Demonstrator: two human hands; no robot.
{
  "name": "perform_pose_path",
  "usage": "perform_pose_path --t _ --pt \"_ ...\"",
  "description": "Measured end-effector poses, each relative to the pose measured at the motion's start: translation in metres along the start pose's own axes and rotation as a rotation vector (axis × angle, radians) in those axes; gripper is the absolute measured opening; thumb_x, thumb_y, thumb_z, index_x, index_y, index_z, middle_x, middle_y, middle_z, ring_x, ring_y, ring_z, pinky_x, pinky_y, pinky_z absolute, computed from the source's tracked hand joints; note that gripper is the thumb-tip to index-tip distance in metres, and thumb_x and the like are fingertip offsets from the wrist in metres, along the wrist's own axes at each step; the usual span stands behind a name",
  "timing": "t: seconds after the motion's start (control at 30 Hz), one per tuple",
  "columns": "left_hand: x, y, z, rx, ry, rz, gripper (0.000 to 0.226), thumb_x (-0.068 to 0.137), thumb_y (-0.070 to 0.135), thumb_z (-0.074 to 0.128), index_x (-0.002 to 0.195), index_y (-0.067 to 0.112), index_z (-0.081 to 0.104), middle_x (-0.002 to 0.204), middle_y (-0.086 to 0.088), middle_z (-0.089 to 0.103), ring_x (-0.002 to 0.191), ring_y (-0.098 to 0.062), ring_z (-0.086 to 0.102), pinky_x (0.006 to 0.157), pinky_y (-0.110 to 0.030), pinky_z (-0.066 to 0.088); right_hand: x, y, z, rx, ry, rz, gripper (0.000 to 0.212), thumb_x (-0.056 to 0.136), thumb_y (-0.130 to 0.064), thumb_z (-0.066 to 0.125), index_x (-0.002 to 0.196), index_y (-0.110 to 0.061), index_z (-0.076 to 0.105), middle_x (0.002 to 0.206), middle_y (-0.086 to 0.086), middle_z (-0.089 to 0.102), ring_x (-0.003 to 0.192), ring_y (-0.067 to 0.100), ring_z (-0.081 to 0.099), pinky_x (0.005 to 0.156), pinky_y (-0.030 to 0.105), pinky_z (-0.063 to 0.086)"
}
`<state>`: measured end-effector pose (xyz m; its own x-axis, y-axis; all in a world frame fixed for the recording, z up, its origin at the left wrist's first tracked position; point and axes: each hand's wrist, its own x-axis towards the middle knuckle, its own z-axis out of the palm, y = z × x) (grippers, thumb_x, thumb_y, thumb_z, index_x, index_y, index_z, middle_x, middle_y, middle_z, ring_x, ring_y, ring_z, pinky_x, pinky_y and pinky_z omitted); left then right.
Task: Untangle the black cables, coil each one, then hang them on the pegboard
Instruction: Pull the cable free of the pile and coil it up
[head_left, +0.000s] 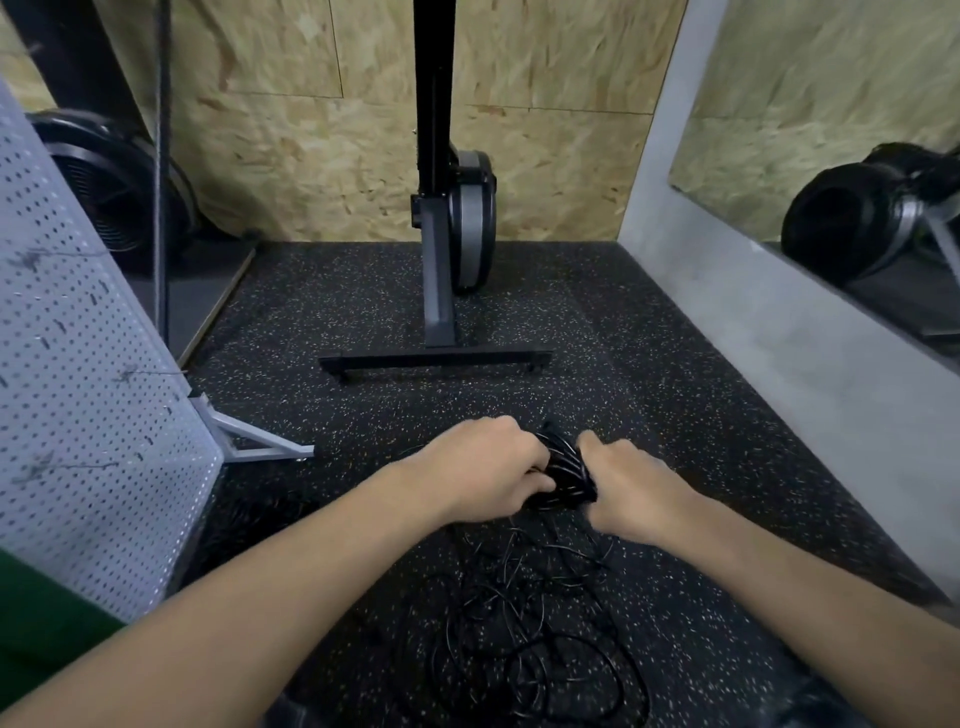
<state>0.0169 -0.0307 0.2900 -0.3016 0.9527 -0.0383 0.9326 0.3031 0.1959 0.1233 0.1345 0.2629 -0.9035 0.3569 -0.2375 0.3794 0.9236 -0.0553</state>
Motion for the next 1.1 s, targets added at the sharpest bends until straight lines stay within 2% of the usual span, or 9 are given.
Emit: perform_pose_path --t 0.17,0.3,0.4,0.53,0.67,0.8,0.9,0.97,1.1 --pt "-0.006 -0.004 -0.007 0.158 -0.012 0.064 0.029 0.109 0.040 0.048 0.092 0.021 0.061 0.092 -0.004 0.069 0.086 -0.027 0.066 0.071 -0.037 0.048 -0.005 -0.013 0.004 -0.238 0.078 0.047 0.063 0.087 -0.016 0.072 0.137 -0.009 0.034 0.112 0.007 0.067 0.102 0.028 0.069 0.071 0.033 0.044" --pt "-0.001 0.008 -0.014 0.317 0.051 0.160 0.031 0.111 0.038 0.043 0.085 0.021 0.049 0.090 -0.005 0.069 0.076 -0.027 0.063 0.064 -0.035 0.038 0.005 -0.008 0.001 -0.298 0.135 0.034 0.054 0.086 -0.017 0.071 0.130 -0.010 0.040 0.106 0.005 0.069 0.097 0.027 0.071 0.071 0.036 0.050" --pt "-0.003 -0.008 -0.020 0.266 0.151 0.153 0.034 0.109 0.046 0.046 0.085 0.023 0.054 0.090 -0.001 0.070 0.082 -0.025 0.067 0.068 -0.036 0.048 0.007 -0.006 0.003 -0.279 0.104 -0.019 0.059 0.087 -0.016 0.066 0.138 -0.009 0.039 0.111 0.006 0.068 0.100 0.029 0.070 0.070 0.036 0.047" --pt "0.002 -0.034 -0.019 0.003 0.253 0.087 0.042 0.090 0.066 0.065 0.077 0.026 0.057 0.077 0.011 0.062 0.077 -0.014 0.060 0.065 -0.035 0.046 -0.003 -0.001 0.011 -0.185 0.061 -0.363 0.028 0.092 -0.024 0.059 0.119 -0.023 0.050 0.107 -0.003 0.066 0.096 0.023 0.068 0.072 0.033 0.047" --pt "0.009 -0.051 -0.012 -0.463 0.228 -0.027 0.040 0.076 0.063 0.079 0.073 0.025 0.068 0.074 0.005 0.068 0.073 -0.014 0.062 0.069 -0.039 0.052 -0.010 -0.002 0.008 -0.047 0.174 -0.632 0.022 0.088 -0.026 0.067 0.105 -0.029 0.054 0.097 -0.011 0.062 0.090 0.015 0.062 0.075 0.032 0.049" --pt "0.011 -0.070 0.000 -0.841 0.176 -0.162 0.037 0.077 0.052 0.084 0.082 0.015 0.078 0.074 0.000 0.071 0.066 -0.012 0.060 0.067 -0.030 0.050 -0.013 0.003 -0.007 0.072 0.325 -0.635 0.022 0.085 -0.021 0.067 0.096 -0.028 0.050 0.086 -0.019 0.051 0.083 0.007 0.054 0.071 0.030 0.052" --pt "0.010 -0.080 0.005 -1.092 0.147 -0.192 0.044 0.077 0.047 0.085 0.092 0.006 0.078 0.081 -0.013 0.066 0.072 -0.025 0.055 0.066 -0.029 0.047 -0.014 0.001 -0.012 0.090 0.444 -0.674 0.028 0.082 -0.015 0.071 0.090 -0.027 0.047 0.082 -0.023 0.040 0.076 0.001 0.040 0.066 0.018 0.038" --pt "0.008 -0.085 0.005 -1.256 0.050 -0.199 0.032 0.081 0.039 0.083 0.091 0.009 0.079 0.088 -0.015 0.059 0.070 -0.020 0.051 0.064 -0.024 0.045 -0.015 -0.001 -0.014 0.088 0.493 -0.733 0.022 0.081 -0.011 0.071 0.090 -0.021 0.053 0.081 -0.020 0.043 0.074 0.005 0.043 0.069 0.014 0.033" --pt "0.004 -0.093 -0.002 -1.415 -0.203 -0.170 0.028 0.092 0.029 0.079 0.100 0.003 0.070 0.086 -0.005 0.056 0.064 -0.007 0.043 0.060 -0.020 0.039 -0.015 0.000 -0.019 0.054 0.560 -0.861 0.017 0.084 -0.010 0.069 0.099 -0.014 0.063 0.086 -0.010 0.056 0.076 0.010 0.048 0.070 0.023 0.048"
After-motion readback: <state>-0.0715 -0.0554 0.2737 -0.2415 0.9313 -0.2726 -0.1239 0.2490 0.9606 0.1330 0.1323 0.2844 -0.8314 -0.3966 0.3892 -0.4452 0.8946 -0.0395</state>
